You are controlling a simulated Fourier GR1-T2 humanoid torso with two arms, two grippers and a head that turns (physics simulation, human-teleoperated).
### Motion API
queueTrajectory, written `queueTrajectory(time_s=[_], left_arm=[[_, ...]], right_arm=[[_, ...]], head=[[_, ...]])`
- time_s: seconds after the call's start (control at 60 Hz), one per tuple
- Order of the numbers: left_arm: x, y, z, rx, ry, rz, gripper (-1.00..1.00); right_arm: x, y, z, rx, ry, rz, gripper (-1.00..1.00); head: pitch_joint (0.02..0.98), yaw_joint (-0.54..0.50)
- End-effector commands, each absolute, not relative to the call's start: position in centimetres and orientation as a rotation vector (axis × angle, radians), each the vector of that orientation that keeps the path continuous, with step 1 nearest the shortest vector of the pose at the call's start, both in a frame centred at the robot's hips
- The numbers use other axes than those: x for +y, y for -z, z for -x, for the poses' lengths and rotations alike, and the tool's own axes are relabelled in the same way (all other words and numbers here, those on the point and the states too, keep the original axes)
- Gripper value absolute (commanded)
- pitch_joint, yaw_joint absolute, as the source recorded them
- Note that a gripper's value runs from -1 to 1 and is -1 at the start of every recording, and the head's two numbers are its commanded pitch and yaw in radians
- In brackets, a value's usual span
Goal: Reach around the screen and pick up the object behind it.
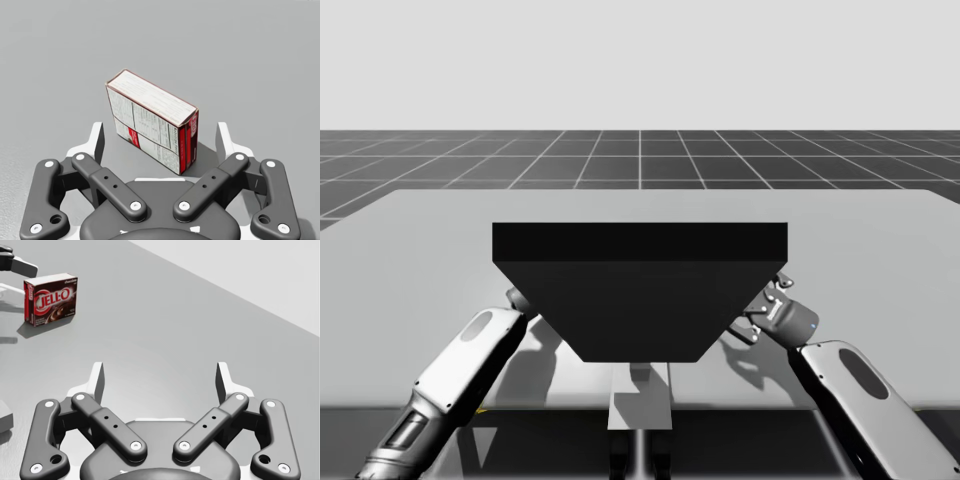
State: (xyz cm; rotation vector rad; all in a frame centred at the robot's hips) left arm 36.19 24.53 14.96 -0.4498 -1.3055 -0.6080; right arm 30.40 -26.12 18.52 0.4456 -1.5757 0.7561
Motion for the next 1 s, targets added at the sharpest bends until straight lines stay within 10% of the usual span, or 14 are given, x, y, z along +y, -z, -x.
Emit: queueTrajectory(time_s=[0.017, 0.533, 0.55, 0.6, 0.633, 1.0], left_arm=[[23.1, -13.8, -37.9, -1.293, 0.587, 0.449, -1.0], [22.2, -12.1, -40.1, -1.277, 0.504, 0.431, -1.0], [22.2, -12.1, -40.1, -1.279, 0.504, 0.43, -0.85], [22.2, -12.0, -40.1, -1.278, 0.501, 0.433, 0.73], [22.2, -12.0, -40.1, -1.276, 0.503, 0.432, 0.96], [23.7, -13.2, -38.8, -1.278, 0.48, 0.346, 1.0]], right_arm=[[-26.0, -18.4, -30.3, -1.579, -0.767, -0.445, -1.0], [-25.6, -18.0, -30.2, -1.577, -0.796, -0.441, -1.0], [-25.6, -18.0, -30.1, -1.577, -0.798, -0.441, -1.0], [-25.6, -17.9, -30.1, -1.577, -0.803, -0.443, -1.0], [-25.6, -17.9, -30.1, -1.576, -0.806, -0.444, -1.0], [-25.8, -18.0, -29.9, -1.583, -0.807, -0.44, -1.0]], head=[[0.122, 0.0], [0.138, 0.01], [0.138, 0.01], [0.139, 0.01], [0.141, 0.01], [0.136, -0.01]])
